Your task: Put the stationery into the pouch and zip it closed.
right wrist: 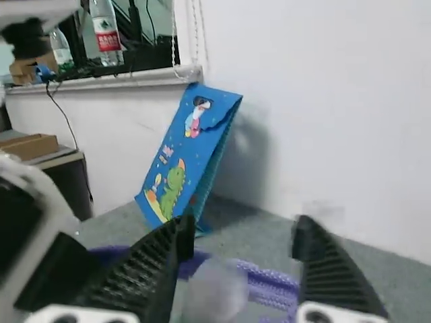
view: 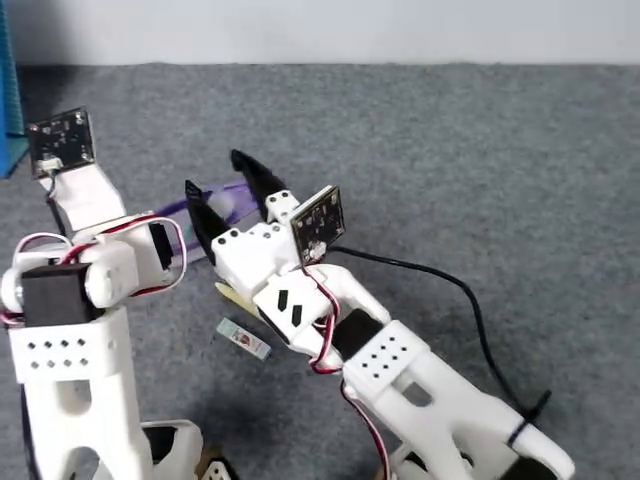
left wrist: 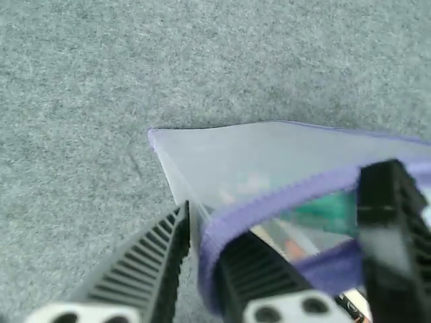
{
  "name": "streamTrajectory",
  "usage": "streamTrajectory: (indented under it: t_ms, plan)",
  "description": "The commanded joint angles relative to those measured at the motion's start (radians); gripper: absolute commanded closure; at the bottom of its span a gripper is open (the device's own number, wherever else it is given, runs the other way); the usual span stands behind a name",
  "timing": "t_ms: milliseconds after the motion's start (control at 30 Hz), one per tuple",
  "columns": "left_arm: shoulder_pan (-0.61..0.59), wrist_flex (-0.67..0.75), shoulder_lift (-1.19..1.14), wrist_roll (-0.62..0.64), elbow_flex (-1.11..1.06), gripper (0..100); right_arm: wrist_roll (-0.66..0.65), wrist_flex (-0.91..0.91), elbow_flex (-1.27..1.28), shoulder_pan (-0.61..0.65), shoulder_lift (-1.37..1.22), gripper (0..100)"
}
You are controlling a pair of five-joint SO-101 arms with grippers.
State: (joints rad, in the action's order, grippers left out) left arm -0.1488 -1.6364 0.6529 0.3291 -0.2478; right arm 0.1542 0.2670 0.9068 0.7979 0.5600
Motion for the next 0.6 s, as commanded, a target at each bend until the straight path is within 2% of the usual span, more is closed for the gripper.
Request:
streamTrajectory:
  t_ms: [0, 233, 367, 567]
  plan:
    - [-0.003, 0.009, -0.008, 0.006, 0.004, 99, 0.009, -0.142, -0.009, -0.021, 0.130, 73.5]
    - [-0.005, 0.005, -0.002, 0.006, 0.005, 99, 0.011, -0.602, -0.011, -0.182, 0.412, 73.6]
    - [-0.005, 0.005, -0.002, 0.008, 0.005, 99, 0.009, -0.883, -0.011, -0.283, 0.476, 73.6]
    - [-0.032, 0.003, 0.000, 0.008, 0.012, 99, 0.009, -1.196, -0.005, -0.308, 0.475, 73.6]
